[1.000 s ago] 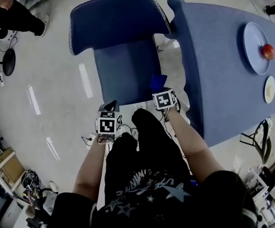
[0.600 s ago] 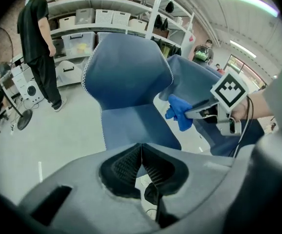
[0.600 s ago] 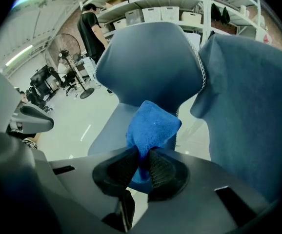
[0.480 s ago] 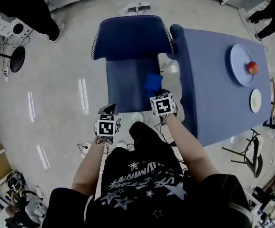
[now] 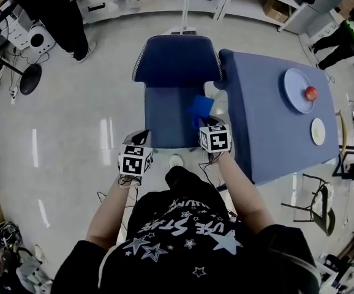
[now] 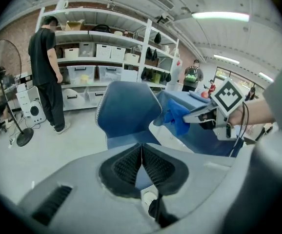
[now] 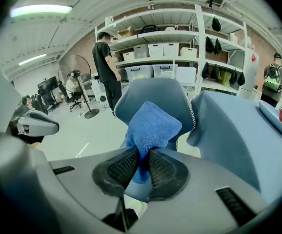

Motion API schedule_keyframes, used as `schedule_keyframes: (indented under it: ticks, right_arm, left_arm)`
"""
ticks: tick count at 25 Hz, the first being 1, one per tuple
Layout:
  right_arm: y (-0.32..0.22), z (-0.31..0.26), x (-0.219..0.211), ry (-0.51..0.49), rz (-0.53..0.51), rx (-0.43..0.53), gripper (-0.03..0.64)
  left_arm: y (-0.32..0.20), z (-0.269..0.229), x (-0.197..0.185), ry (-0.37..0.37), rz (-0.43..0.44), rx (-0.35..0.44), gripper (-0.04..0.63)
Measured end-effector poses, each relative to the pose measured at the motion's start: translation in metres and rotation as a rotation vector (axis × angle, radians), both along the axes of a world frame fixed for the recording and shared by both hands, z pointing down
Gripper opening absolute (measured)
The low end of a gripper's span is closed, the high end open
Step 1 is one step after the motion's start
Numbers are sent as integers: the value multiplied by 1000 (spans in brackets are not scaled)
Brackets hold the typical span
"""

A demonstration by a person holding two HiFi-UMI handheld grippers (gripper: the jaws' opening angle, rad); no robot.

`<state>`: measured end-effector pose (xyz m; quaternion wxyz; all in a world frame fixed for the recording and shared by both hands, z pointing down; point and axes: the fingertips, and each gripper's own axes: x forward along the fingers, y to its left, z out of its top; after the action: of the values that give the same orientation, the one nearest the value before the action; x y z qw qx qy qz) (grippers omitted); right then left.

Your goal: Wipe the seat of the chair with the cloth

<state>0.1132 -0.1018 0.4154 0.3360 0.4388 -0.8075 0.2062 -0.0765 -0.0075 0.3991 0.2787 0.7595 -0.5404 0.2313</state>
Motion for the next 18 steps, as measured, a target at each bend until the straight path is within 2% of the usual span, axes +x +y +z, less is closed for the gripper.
schedule_keyframes:
  ticks: [6, 18]
  right_arm:
    - [32, -33, 8, -45, 60, 79, 52]
    - [135, -65, -5, -79, 33, 137, 52]
  left_arm:
    - [31, -38, -17, 24, -23, 102, 21]
    - [129, -61, -19, 43, 6, 160, 21]
